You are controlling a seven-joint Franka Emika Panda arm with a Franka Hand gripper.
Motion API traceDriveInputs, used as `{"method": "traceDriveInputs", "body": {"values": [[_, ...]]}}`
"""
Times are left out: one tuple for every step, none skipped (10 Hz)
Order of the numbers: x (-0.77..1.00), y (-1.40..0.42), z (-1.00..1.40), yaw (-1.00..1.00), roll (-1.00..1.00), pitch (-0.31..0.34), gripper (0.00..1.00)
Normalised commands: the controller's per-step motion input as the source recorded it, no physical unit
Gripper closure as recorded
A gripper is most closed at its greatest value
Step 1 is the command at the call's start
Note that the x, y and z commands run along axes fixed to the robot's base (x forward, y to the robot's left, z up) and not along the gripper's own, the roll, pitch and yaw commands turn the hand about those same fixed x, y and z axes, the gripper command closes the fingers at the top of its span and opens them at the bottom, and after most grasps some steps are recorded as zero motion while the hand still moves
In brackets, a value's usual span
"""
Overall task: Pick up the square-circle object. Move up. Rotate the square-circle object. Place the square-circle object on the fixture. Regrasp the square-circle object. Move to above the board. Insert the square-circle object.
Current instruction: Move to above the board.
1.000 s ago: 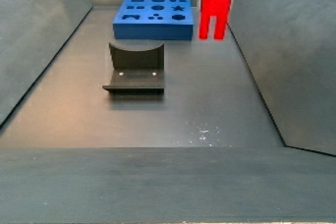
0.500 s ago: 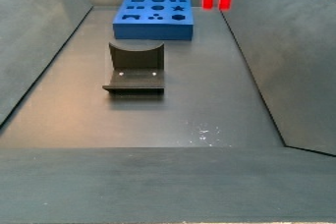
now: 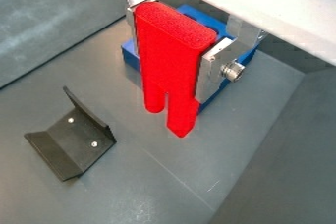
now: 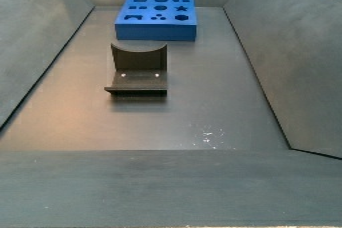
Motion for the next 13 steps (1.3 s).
{"method": "traceDriveInputs", "body": {"values": [[0.01,-0.06,0.75,0.03,-0.05,0.077,1.0],[0.01,-0.04,0.6,0.03,-0.05,0.078,1.0],[0.01,-0.02,0.38,0.02,-0.06,0.078,1.0],[0.01,-0.01,0.17,0.02,-0.06,0.077,1.0],[0.3,-1.0,0.04,0.09,-0.03,0.167,1.0],[0.31,-1.0,0.03,0.08,0.03,0.167,1.0],[0.33,-1.0,0.03,0.08,0.07,0.175,1.0],[0.36,-1.0,0.04,0.03,0.02,0.181,1.0],[0.37,-1.0,0.05,0.01,0.01,0.169,1.0],[0.39,-1.0,0.05,0.01,0.01,0.15,1.0],[0.38,-0.88,0.05,0.01,0.03,0.137,1.0],[0.29,-0.62,0.04,0.01,0.05,0.132,1.0],[0.24,-0.46,0.04,0.0,0.07,0.129,1.0]]}}
